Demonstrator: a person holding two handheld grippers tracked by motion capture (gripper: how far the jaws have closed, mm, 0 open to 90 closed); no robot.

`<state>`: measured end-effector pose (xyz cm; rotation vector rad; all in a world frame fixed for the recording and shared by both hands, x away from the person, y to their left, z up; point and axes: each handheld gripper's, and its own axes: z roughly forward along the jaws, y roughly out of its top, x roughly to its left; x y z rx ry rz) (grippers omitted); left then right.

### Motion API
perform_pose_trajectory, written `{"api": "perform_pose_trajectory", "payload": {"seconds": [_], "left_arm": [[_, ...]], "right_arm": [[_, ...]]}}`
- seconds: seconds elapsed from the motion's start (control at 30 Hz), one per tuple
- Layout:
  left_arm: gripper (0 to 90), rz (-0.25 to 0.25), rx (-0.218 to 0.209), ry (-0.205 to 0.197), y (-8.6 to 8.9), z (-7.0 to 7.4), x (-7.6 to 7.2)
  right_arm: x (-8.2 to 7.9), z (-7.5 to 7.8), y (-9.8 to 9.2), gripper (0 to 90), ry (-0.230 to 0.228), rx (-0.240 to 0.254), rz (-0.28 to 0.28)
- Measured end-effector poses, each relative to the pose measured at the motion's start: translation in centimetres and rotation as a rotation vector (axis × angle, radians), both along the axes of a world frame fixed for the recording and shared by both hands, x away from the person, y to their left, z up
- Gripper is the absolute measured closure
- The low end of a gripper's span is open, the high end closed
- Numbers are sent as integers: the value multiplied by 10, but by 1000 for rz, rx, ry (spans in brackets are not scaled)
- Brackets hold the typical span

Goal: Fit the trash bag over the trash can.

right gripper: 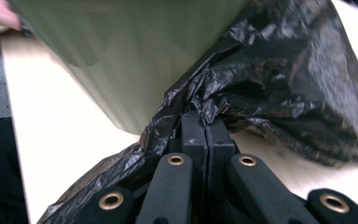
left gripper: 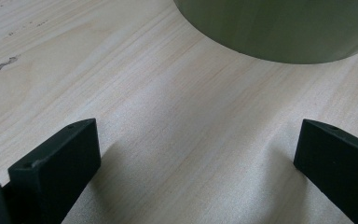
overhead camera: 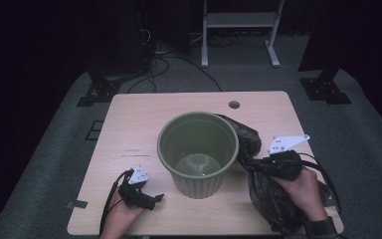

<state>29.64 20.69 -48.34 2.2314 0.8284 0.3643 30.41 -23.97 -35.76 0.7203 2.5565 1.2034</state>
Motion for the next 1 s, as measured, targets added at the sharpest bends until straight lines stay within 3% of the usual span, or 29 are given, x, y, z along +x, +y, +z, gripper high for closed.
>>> {"api": "perform_pose_trajectory", "payload": {"seconds": [0.4,0.73,1.0], "left_arm": [[0,0,-1,-1,0,0,0],[0,-1,-2,-1,-1,0,0],[0,-3,-3,-2,-1,0,0]], "right_arm": [[-8,61,16,889,-40,35,156],[-1,91,48,889,-58,42,255],[5,114,85,889,-72,54,327]]}}
